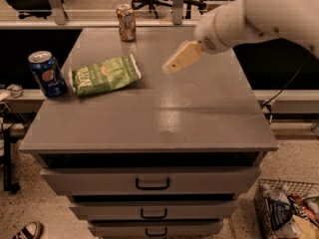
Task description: Move green jalapeno chip bag near pepsi can
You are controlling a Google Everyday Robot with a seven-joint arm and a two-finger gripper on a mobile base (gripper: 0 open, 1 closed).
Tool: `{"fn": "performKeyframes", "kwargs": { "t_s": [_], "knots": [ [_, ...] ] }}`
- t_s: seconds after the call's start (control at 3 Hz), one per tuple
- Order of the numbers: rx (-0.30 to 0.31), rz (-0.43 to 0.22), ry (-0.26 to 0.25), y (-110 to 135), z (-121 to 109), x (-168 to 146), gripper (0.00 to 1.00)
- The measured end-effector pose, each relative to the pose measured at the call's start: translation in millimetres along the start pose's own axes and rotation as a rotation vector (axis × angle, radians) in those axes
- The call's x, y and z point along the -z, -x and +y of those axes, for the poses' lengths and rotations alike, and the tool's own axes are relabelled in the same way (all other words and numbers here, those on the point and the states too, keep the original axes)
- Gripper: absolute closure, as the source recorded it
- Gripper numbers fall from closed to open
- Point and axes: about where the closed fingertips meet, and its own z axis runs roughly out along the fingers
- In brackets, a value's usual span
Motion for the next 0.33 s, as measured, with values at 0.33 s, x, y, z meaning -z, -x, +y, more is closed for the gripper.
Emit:
{"fn": "performKeyframes", "kwargs": {
  "t_s": [0.33],
  "knots": [
    [0.031, 0.014, -0.168, -48.6, -64.3, 71.6, 0.00]
  ]
}}
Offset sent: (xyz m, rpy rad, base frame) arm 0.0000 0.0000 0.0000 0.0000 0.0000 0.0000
